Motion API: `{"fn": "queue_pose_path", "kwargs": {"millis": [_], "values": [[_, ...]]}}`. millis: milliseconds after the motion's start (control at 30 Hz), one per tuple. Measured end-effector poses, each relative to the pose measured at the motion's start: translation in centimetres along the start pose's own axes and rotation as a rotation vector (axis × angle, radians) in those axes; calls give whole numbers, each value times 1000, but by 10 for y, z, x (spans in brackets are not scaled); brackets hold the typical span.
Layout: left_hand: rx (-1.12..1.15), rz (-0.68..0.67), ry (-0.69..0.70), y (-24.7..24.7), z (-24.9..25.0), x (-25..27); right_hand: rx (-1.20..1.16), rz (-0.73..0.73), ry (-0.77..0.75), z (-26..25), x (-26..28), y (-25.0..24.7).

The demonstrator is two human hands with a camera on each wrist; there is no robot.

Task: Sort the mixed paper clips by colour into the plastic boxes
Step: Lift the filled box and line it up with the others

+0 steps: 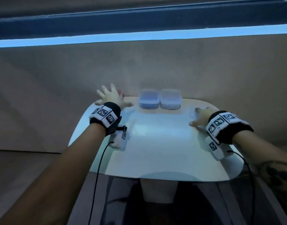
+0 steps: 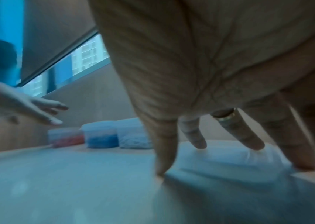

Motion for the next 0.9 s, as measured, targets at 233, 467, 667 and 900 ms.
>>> {"fn": "queue_pose_path", "kwargs": {"millis": [233, 467, 667, 900], "values": [[362, 85, -123, 19, -13, -18, 184, 180, -170, -49, 37, -1], [440, 30, -151, 17, -24, -32, 48, 312, -231, -55, 55, -32], [482, 78, -66, 8, -18, -30, -1365, 171, -372, -67, 75, -56], [771, -39, 445, -35, 2, 19, -1703, 155, -534, -109, 81, -86]]}}
Point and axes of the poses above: each hand's wrist, its own x-axis away from the middle knuckle, its own y-axis out of the palm, z = x × y, the point moved 3 cm from there along -x, towards the middle knuckle, and after that the axes turned 1 degree about -y, right-handed, at the moved point
